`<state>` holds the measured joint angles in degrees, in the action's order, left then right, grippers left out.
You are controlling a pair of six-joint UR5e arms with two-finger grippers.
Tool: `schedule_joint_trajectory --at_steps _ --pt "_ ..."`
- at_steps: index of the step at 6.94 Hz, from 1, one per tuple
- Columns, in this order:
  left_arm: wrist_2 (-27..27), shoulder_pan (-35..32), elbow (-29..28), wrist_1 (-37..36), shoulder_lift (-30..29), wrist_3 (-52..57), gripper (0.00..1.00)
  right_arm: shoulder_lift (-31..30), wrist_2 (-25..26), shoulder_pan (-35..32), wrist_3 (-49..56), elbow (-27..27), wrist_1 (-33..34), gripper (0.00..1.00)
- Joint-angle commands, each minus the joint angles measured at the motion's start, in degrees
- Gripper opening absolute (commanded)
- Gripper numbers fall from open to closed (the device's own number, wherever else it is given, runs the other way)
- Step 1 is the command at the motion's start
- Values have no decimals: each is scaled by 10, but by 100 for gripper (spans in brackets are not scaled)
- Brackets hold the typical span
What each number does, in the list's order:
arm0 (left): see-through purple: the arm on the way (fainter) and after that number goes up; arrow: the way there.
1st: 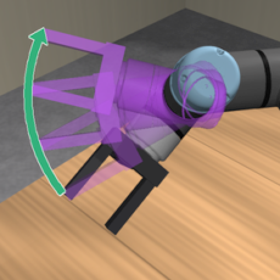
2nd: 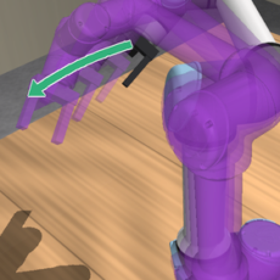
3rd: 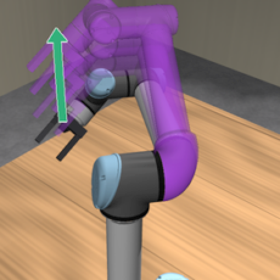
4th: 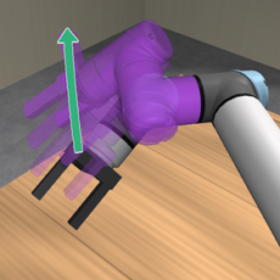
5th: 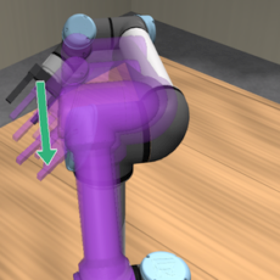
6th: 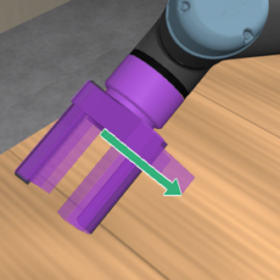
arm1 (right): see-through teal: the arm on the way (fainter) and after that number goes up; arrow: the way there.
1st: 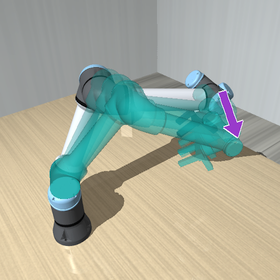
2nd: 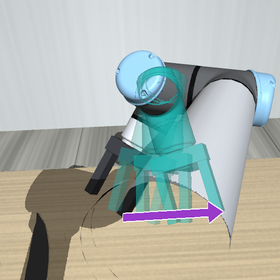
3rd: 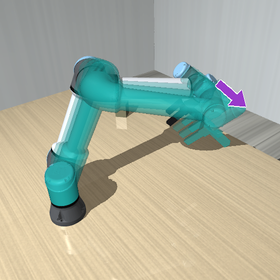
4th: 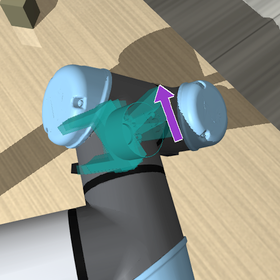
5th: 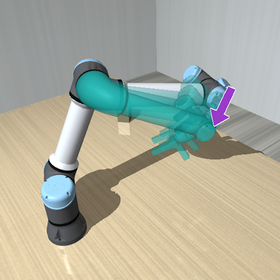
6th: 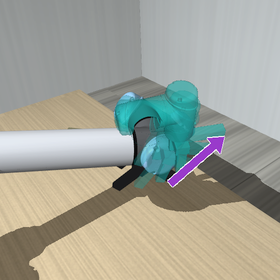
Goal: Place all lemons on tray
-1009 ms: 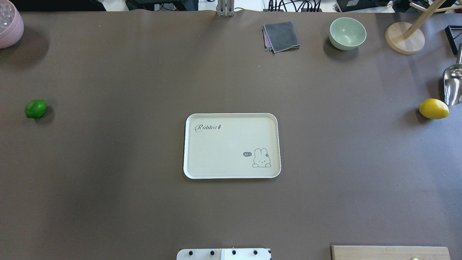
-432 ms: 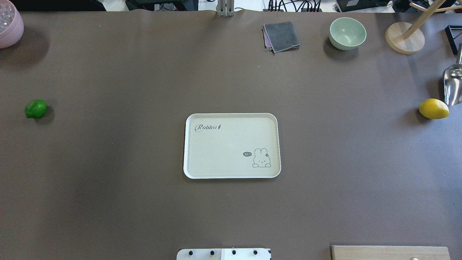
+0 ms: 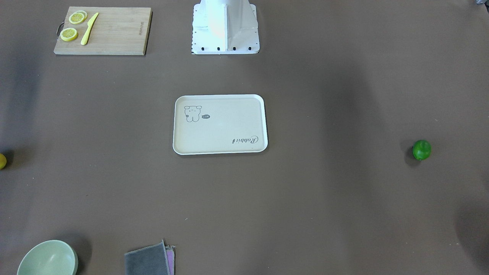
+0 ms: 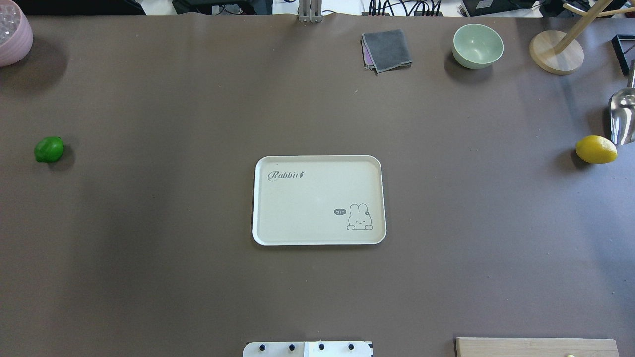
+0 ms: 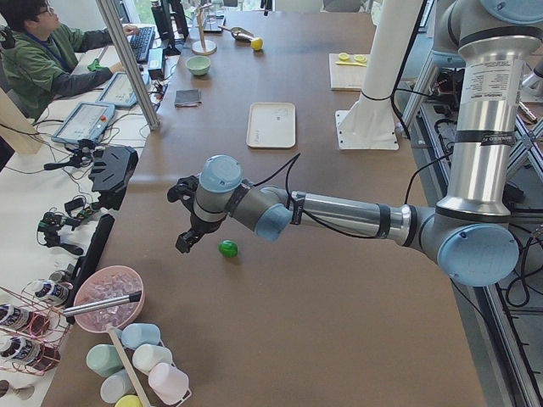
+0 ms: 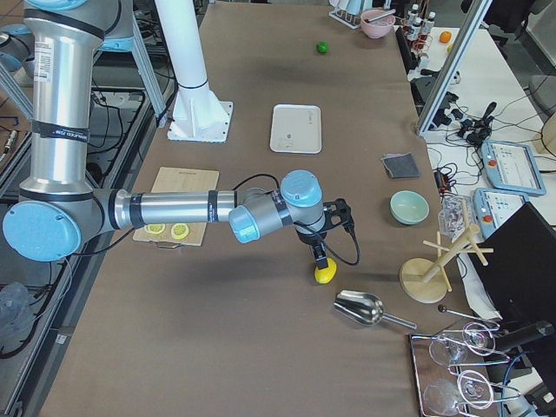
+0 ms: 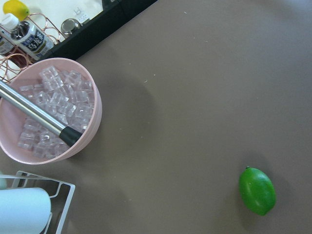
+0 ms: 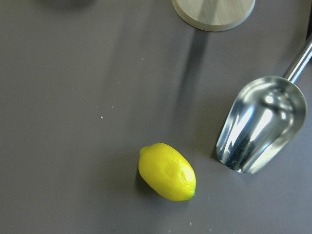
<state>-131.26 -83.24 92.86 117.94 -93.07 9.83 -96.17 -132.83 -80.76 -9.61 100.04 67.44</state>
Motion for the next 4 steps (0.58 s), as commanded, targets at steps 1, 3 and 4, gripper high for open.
schedule_joint_trajectory --at_steps 1,3,4 --pt "2 66 -89 74 -23 -101 99 24 3 58 -89 0 -1 100" --pt "3 120 -171 147 -53 -139 99 26 3 61 -89 -1 -1 100" --pt "3 129 -168 149 -55 -160 99 25 3 61 -89 -2 0 100"
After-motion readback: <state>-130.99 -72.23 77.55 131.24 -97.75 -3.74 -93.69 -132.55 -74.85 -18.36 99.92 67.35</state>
